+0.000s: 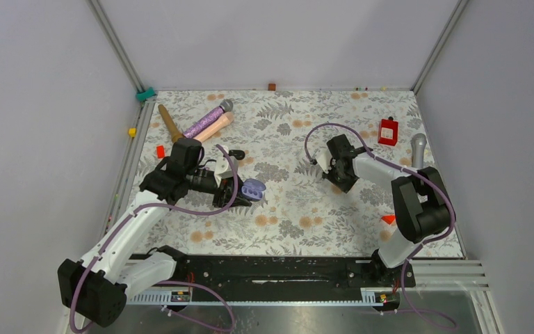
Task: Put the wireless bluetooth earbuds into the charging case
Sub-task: Pick up the earbud from the center of the board.
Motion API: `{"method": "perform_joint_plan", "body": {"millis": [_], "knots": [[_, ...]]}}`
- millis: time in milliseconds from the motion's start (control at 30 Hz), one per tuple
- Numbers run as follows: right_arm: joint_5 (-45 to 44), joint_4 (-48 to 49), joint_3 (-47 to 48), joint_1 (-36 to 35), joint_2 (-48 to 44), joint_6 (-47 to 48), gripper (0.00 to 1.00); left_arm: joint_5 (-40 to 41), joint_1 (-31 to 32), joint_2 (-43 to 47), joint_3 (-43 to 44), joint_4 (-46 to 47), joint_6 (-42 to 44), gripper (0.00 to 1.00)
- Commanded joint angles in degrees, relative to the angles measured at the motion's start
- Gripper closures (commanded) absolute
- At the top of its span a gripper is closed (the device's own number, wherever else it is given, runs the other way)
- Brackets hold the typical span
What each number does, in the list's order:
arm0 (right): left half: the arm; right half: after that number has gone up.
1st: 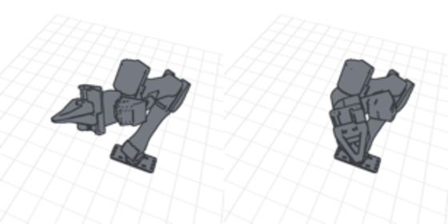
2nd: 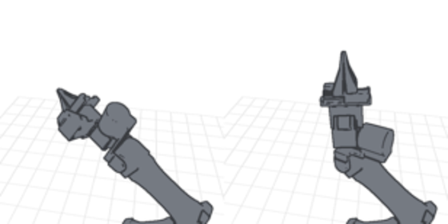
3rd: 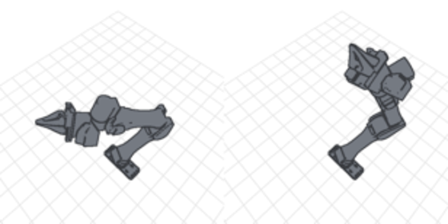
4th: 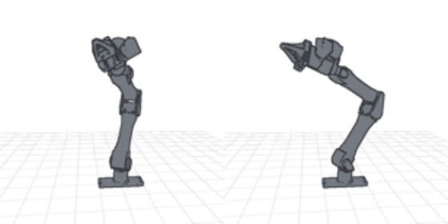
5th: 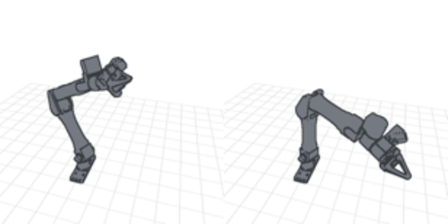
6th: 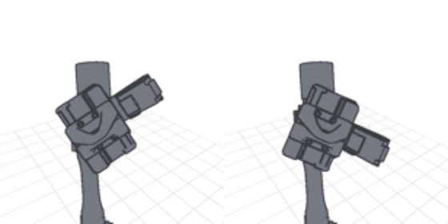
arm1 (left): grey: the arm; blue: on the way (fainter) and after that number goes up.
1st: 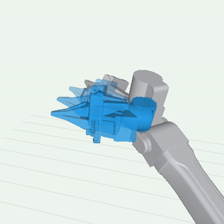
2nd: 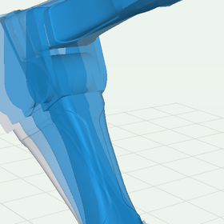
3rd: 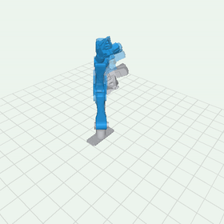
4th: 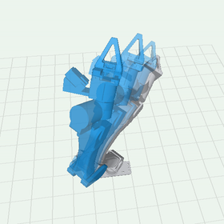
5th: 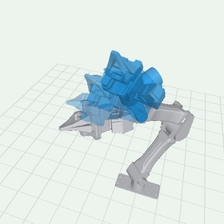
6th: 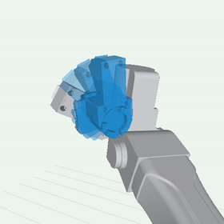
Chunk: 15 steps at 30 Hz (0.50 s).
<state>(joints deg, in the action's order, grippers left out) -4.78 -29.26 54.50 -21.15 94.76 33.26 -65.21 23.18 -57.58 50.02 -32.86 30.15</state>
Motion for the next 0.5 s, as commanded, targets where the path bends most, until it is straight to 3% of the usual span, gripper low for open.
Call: {"method": "perform_joint_plan", "body": {"millis": [0,333,467], "knots": [[9.24,-4.35,0.51,0.32,-1.54,2.27,0.81,-2.82,-0.33,-0.18,-0.19,2.23,0.78,1.0],[24.68,-9.61,-1.87,-0.28,-12.07,9.24,0.82,-2.85,-0.33,-0.74,-0.18,2.28,0.76,1.0],[18.2,-5.91,-1.11,-1.32,-12.03,5.05,0.74,-2.7,-0.33,-0.87,-0.05,2.28,0.54,1.0]]}}
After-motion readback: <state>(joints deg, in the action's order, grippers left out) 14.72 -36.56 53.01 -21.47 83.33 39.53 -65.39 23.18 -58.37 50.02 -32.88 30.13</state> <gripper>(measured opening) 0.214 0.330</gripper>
